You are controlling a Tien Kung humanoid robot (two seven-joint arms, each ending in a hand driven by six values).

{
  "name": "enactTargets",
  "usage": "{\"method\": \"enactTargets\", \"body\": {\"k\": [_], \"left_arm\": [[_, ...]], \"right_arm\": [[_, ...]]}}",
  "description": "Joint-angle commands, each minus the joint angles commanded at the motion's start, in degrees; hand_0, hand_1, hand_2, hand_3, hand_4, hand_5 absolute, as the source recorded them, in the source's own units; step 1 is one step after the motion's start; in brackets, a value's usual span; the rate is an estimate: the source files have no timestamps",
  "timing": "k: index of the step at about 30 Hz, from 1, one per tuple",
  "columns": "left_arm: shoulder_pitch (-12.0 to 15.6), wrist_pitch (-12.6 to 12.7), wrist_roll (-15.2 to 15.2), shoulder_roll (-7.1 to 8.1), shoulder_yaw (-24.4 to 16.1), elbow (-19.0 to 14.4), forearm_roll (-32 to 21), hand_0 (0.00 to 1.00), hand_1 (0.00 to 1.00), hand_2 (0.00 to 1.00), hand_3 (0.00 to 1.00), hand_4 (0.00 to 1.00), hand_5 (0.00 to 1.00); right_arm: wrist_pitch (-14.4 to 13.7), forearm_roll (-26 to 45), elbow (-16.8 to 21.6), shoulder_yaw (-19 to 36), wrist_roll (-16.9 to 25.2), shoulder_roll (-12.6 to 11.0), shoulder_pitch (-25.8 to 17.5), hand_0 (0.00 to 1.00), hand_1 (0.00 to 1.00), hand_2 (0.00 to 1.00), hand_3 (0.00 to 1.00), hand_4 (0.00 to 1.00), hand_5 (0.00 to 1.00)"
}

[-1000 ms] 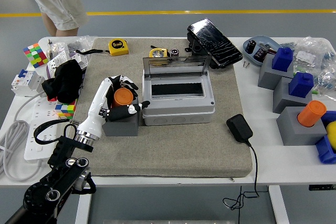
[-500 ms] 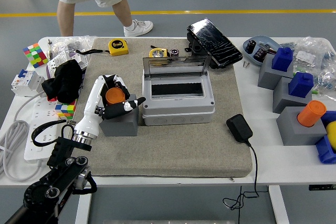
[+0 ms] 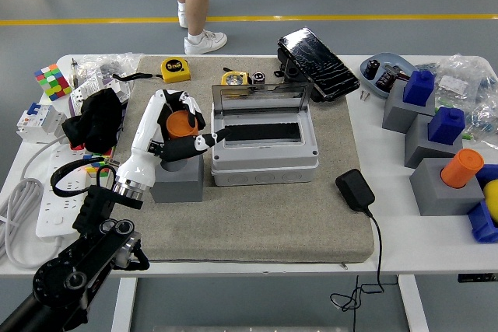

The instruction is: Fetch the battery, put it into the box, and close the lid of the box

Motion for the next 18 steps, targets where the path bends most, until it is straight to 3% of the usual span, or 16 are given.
{"method": "enactTargets", "body": {"k": [4,7,11,15,17,18], "left_arm": [[-4.89,-0.12,4.97,1.52,4.98,-2.41,5.47,0.021,0.026,0.087,0.120,0.998,0.002],[-9.57,-0.34,8.55,1.55,9.26,-1.87,9.86,0.019,0.024,0.090,0.122,0.998,0.002],[-15.85,-1.24,14.54,-0.03,14.38,1.07,16.81,0.019,0.024,0.090,0.122,0.998,0.002],[-20.14,-2.45,19.47,-2.28,16.99,4.13,22.37,0.019,0.023,0.093,0.129,0.998,0.003],[-21.59,-2.85,21.13,-2.39,17.49,5.65,24.52,0.019,0.023,0.093,0.129,0.998,0.003],[-22.24,-3.07,21.97,-2.39,17.58,6.38,25.63,0.019,0.021,0.094,0.131,0.998,0.051]], "right_arm": [[-0.01,0.08,0.00,-0.06,-0.02,-0.06,0.00,0.642,0.649,0.658,0.576,0.976,0.580],[-0.02,0.21,0.00,-0.16,-0.02,-0.06,0.00,0.642,0.648,0.658,0.576,0.976,0.581],[-0.03,0.83,0.00,-0.63,0.02,-0.06,0.05,0.642,0.648,0.658,0.576,0.976,0.581],[-0.03,0.85,0.00,-0.69,-0.05,-0.08,0.02,0.642,0.649,0.658,0.576,0.976,0.581],[0.00,0.75,0.00,-0.70,-0.11,-0.11,-0.02,0.642,0.649,0.658,0.576,0.976,0.581],[-0.01,0.73,0.00,-0.72,-0.11,-0.15,0.00,0.642,0.648,0.658,0.577,0.976,0.581]]}}
